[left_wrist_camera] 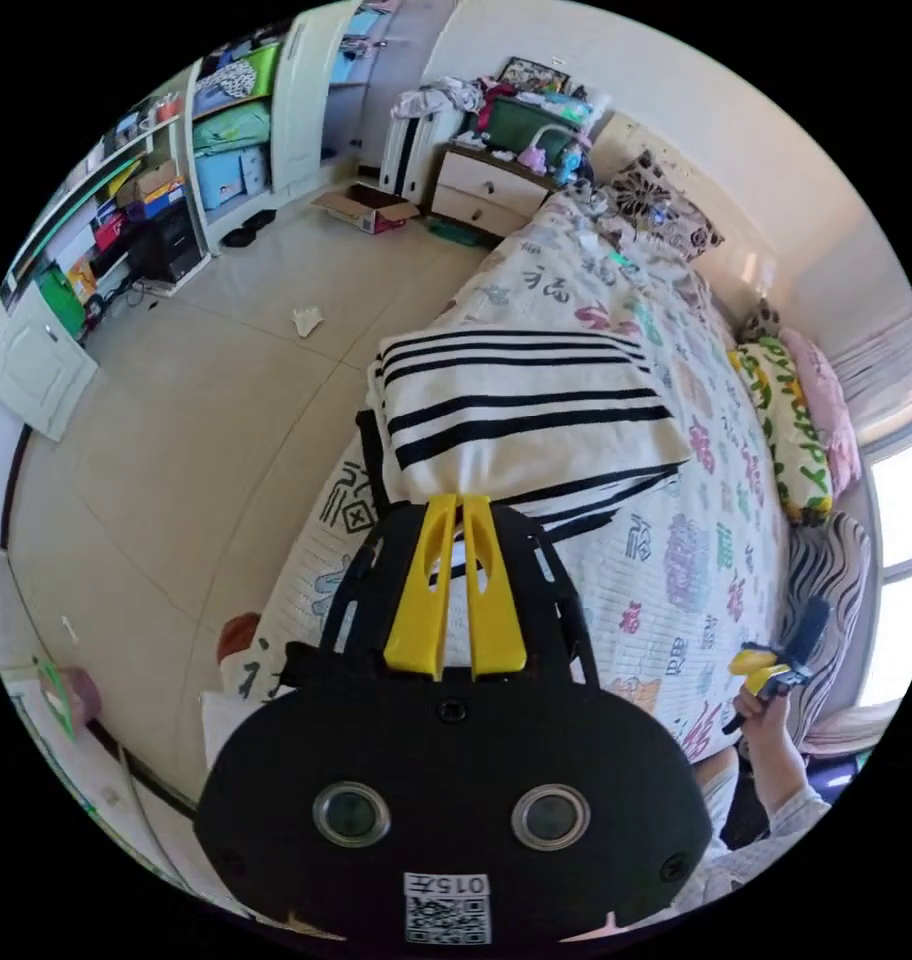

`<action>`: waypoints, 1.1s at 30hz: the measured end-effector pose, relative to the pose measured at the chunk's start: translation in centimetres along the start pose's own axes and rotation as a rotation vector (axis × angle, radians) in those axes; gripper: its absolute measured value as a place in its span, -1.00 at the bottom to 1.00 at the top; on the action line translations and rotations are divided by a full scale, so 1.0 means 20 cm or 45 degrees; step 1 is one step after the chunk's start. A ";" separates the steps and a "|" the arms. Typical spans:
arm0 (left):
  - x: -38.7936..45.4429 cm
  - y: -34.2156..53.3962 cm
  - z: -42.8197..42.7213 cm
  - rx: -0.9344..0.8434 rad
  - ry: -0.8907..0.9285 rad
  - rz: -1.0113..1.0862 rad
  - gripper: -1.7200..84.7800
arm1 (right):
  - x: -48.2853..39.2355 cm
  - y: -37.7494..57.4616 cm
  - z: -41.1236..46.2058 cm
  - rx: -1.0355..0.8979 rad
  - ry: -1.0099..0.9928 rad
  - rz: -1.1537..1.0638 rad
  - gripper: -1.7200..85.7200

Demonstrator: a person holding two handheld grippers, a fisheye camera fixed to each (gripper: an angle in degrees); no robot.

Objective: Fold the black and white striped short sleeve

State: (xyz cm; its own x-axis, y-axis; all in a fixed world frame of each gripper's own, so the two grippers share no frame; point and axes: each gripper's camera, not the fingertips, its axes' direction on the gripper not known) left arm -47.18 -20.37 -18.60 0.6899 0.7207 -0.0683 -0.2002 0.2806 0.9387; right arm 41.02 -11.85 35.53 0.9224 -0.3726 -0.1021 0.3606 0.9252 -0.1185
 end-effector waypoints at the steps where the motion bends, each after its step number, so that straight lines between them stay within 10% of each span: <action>1: -0.01 0.02 -0.02 0.010 0.011 -0.004 -0.95 | 0.01 0.04 -0.03 0.009 0.002 0.011 -0.80; 13: -0.34 0.38 -0.07 0.191 0.421 -0.373 -0.91 | 0.15 0.58 -0.40 0.139 0.064 0.118 -0.75; 19: 0.06 0.65 -0.40 0.324 0.997 0.152 -0.95 | 0.18 0.74 -0.49 0.251 0.015 0.184 -0.56; 27: 0.95 1.41 -0.93 0.223 1.414 0.860 -0.95 | 0.23 1.14 -0.69 0.692 -0.751 0.371 -0.60; 33: 1.18 1.86 -0.86 0.183 1.403 0.893 -0.94 | -0.01 1.74 -1.24 0.857 -0.454 0.159 -0.85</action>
State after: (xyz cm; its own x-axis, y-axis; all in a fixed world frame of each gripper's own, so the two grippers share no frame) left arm -50.23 17.96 8.96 -0.4699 0.8401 0.2711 -0.1590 -0.3827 0.9101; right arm 49.86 18.63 6.90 0.9095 -0.3221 0.2629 0.1518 0.8460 0.5111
